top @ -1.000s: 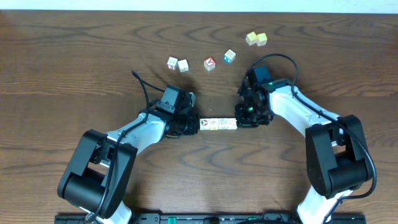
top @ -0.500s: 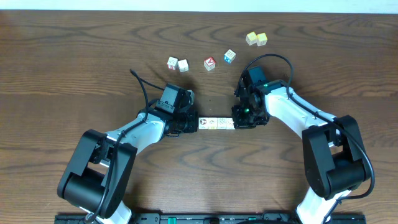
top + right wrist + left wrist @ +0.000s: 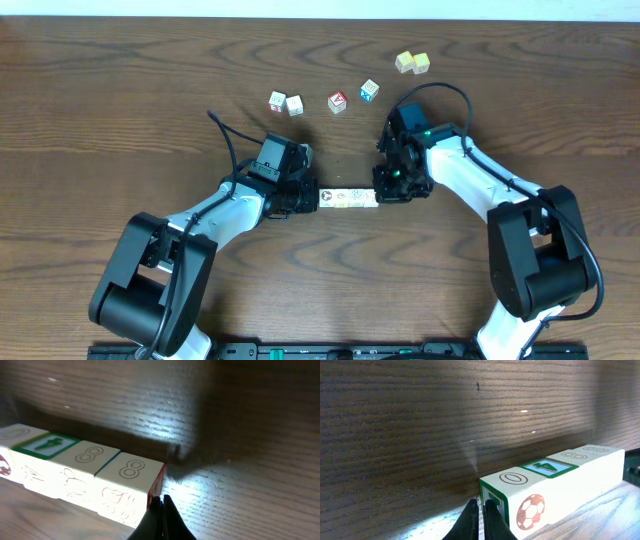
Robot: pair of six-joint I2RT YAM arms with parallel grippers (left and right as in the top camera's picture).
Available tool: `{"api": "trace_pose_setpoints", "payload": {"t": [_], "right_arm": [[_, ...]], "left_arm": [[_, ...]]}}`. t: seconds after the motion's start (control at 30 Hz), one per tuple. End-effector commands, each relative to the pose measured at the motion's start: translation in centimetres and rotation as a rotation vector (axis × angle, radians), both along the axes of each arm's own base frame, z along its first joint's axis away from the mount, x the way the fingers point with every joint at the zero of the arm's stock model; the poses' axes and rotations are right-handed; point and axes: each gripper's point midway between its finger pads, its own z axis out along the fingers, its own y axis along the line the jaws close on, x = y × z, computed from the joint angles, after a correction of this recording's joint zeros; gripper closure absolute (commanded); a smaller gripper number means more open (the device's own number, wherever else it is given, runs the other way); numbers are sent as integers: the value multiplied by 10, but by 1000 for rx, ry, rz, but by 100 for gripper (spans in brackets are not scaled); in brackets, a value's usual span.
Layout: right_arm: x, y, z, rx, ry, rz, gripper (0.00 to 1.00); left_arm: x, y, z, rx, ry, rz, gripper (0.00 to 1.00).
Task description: Lift 4 blocks
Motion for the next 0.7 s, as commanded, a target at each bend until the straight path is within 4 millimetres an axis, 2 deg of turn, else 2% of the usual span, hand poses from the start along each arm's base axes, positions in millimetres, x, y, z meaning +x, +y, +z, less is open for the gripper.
{"api": "trace_pose_setpoints", "payload": {"t": [0.0, 0.67], "right_arm": [[9, 9, 15, 23, -33, -5, 99], [6, 18, 15, 25, -24, -21, 99]], "left_arm": [[3, -4, 10, -17, -20, -3, 93], [-4, -11, 10, -27, 10, 0, 93]]}}
